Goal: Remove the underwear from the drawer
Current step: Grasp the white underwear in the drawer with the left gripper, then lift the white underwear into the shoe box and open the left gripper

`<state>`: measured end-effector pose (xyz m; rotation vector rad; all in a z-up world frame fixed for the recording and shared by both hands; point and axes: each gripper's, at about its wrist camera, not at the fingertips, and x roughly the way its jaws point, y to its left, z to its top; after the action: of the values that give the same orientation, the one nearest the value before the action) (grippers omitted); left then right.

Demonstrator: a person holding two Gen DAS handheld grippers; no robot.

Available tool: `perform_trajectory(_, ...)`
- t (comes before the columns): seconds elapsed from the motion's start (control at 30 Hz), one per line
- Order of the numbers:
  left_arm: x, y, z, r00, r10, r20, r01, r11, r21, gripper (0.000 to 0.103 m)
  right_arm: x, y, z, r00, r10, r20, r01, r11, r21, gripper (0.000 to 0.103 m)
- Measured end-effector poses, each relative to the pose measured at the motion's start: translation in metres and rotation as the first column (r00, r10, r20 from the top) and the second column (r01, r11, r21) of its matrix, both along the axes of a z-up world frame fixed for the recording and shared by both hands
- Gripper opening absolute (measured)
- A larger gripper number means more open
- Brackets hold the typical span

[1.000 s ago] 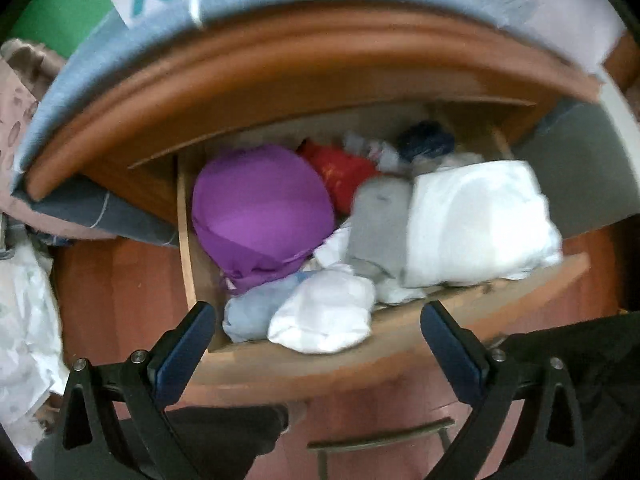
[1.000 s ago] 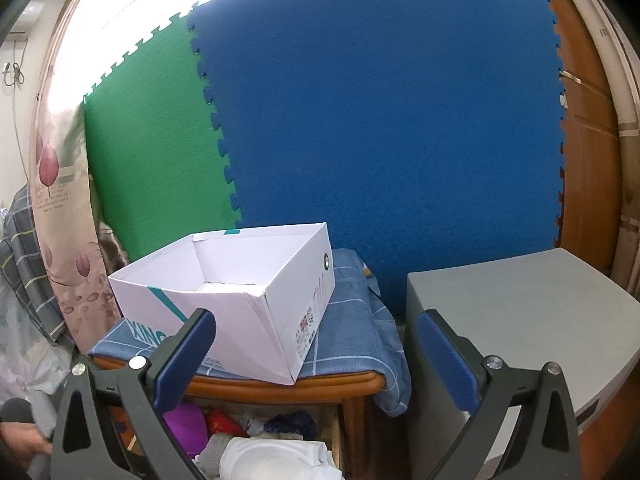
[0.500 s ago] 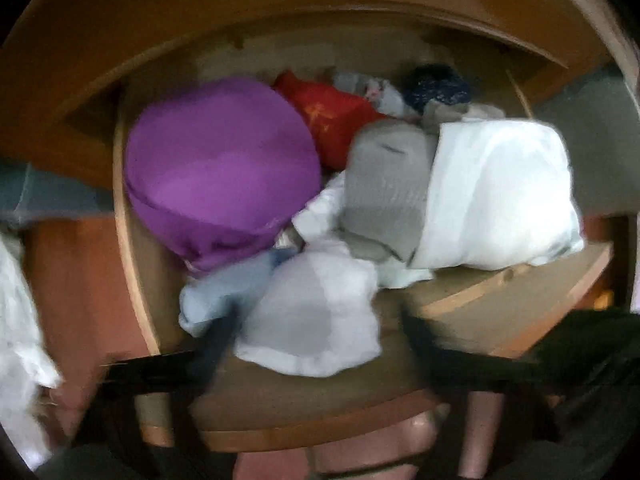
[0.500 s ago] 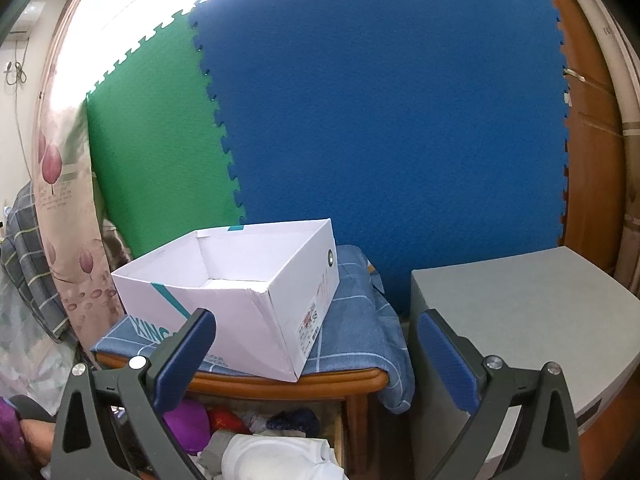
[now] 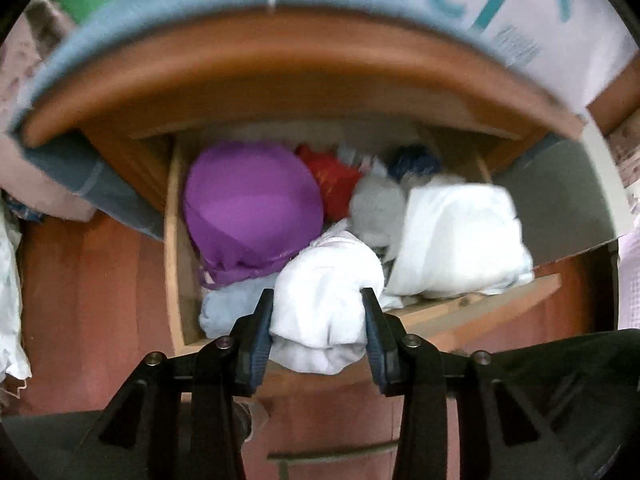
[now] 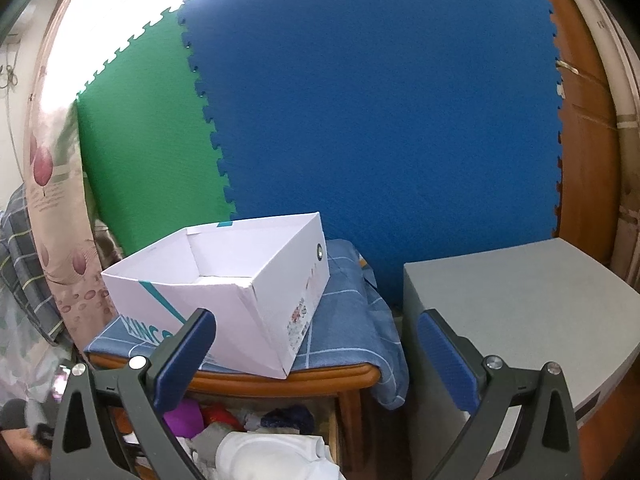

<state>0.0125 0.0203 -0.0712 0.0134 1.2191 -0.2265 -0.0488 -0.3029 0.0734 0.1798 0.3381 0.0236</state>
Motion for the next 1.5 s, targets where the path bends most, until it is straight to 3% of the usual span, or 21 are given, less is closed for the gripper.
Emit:
perform_trajectory(0.33, -0.041, -0.002, 0.09, 0.987, 0.011, 0.163, 0.008, 0.993, -0.116, 0.038, 0.003, -0.005, -0.004, 1.0, -0.023, -0.015, 0.023, 1.0, 0.005, 0.103)
perform_trajectory(0.53, -0.06, -0.005, 0.17, 0.952, -0.001, 0.307, 0.049, 0.987, -0.15, 0.038, 0.001, -0.023, 0.0, 0.999, -0.054, -0.009, 0.054, 0.997, 0.059, 0.103)
perform_trajectory(0.7, -0.035, -0.014, 0.243, 0.914, -0.007, 0.406, 0.083, 0.982, -0.17, 0.039, 0.002, -0.058, -0.001, 0.992, -0.118, -0.04, 0.123, 0.977, 0.173, 0.103)
perform_trajectory(0.83, 0.025, -0.039, 0.273, 0.884, -0.022, 0.467, 0.082, 0.991, -0.108, 0.039, 0.003, -0.078, -0.007, 0.986, -0.15, -0.073, 0.163, 0.955, 0.247, 0.103)
perform_trajectory(0.93, 0.08, -0.058, 0.263, 0.904, -0.022, 0.427, 0.058, 0.996, -0.073, 0.039, 0.004, -0.084, -0.012, 0.985, -0.144, -0.096, 0.166, 0.946, 0.279, 0.103)
perform_trajectory(1.1, 0.17, -0.08, 0.218, 0.953, 0.004, 0.303, 0.002, 1.0, -0.018, 0.039, 0.005, -0.084, -0.015, 0.987, -0.119, -0.105, 0.144, 0.951, 0.274, 0.103)
perform_trajectory(1.2, 0.195, -0.086, 0.204, 0.955, 0.006, 0.295, -0.016, 0.999, 0.033, 0.04, 0.004, -0.085, -0.016, 0.988, -0.109, -0.107, 0.134, 0.956, 0.263, 0.103)
perform_trajectory(1.5, 0.25, -0.095, 0.163, 0.986, 0.024, 0.164, -0.048, 0.989, 0.14, 0.048, 0.007, -0.09, -0.02, 0.987, -0.088, -0.135, 0.125, 0.948, 0.294, 0.103)
